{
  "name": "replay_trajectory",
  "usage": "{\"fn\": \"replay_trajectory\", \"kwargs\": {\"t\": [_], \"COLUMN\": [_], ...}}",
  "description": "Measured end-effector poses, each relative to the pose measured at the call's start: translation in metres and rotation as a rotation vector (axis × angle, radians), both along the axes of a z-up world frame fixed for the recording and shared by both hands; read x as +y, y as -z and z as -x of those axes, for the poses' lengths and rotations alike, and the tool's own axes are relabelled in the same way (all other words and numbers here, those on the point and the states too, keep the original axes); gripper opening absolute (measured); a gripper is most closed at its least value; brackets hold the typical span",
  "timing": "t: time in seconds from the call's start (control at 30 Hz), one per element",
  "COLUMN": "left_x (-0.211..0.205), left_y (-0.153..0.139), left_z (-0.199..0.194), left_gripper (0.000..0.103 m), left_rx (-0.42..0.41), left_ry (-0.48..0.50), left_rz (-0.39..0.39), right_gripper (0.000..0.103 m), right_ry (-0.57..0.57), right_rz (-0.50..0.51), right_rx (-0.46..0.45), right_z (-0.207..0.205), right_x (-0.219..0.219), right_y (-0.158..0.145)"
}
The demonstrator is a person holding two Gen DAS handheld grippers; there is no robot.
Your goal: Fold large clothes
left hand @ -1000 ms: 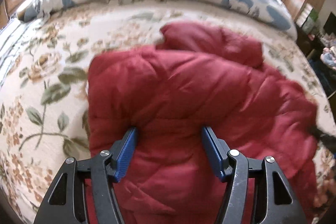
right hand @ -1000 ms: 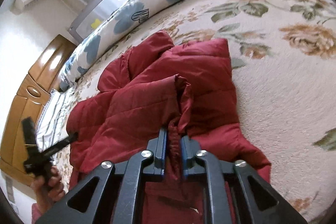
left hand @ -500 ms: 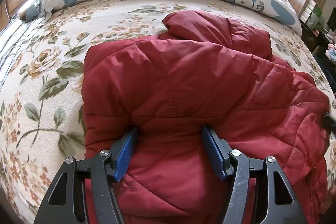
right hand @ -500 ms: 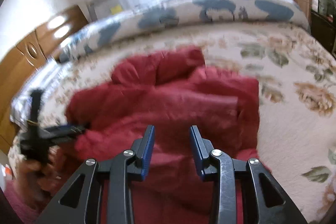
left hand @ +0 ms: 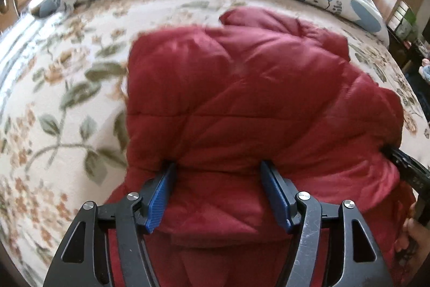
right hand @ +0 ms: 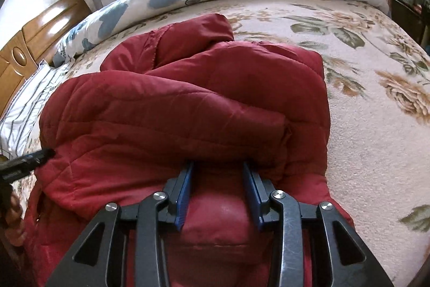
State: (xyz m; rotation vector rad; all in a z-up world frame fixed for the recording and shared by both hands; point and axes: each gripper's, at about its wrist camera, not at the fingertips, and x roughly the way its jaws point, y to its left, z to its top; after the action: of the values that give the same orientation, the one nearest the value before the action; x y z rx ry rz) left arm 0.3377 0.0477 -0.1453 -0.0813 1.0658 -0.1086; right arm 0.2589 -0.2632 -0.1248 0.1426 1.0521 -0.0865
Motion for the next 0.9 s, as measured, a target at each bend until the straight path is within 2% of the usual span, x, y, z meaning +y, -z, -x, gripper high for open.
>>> {"fn": "replay_trajectory", "kwargs": {"t": [0.33,0.5,0.67,0.73,0.83,0.9], "left_x": [-0.005,-0.008,0.003,0.006,0.011,0.013], "left_y": [0.008,0.003,-0.014,-0.02,-0.031,-0.037], "left_z": [-0.006,-0.008,0.005,0.014,0.036,0.053], "left_gripper": [0.071,0.07,0.07,0.07,0.07,0.07], "left_rx": [-0.003,0.025,0.039,0.035,0.011,0.004], "left_ry": [-0.014,-0.012,-0.028,-0.035,-0.033,-0.029], "left_rz": [-0.02,-0.033,0.01,0.021,0.033,0.022], "right_gripper": [0.037,0.037,0.042,0.05,0.056,0.057], "right_ry": [0.004,0.008,0.032,0.042,0.052,0.064], "right_rz": [-0.021,-0.017,-0.054,-0.081,-0.129,-0.158], "right_rx": [-0.013,-0.004,-0.008,-0.01,-0.018,-0.018], "right_z": [0.001,0.0,0.012,0.022,0.039,0.052], "right_x": [-0.002,-0.002,-0.004,-0.005,-0.008,-0.011], "right_y": [0.003,0.0,-0.018,-0.029,-0.042,-0.051]}}
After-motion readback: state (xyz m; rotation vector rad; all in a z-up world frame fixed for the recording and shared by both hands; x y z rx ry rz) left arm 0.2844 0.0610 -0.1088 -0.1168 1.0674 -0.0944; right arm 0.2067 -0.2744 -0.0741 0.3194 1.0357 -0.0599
